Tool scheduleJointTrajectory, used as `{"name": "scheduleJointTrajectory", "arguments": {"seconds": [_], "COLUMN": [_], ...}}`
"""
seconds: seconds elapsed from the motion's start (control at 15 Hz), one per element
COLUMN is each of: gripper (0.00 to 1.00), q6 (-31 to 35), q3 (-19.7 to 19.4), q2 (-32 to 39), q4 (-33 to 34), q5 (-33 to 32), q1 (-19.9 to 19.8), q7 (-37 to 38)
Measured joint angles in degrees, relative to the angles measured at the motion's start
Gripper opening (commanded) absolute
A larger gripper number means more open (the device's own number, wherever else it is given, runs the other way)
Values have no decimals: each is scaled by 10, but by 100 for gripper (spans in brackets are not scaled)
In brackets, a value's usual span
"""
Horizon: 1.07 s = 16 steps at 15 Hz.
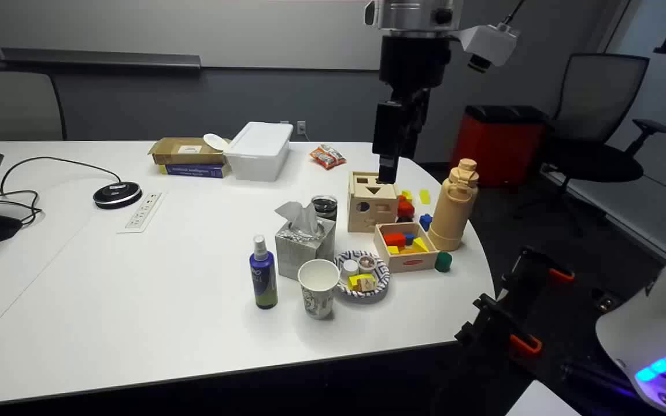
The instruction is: Turn the lid on the beige bottle.
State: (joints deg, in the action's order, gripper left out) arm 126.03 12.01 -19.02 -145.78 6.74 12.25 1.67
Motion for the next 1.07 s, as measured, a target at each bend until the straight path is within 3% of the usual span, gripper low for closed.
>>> {"name": "scheduleJointTrajectory", "arguments": {"seconds": [0.6, 1.07], "gripper": [100, 100], "q6": [0, 0], "q3": [-8, -82], "q2": [-1, -53], "q4": [0, -26], "q5": [-6, -85], "q1": [-8, -110], "q7": [1, 33]}}
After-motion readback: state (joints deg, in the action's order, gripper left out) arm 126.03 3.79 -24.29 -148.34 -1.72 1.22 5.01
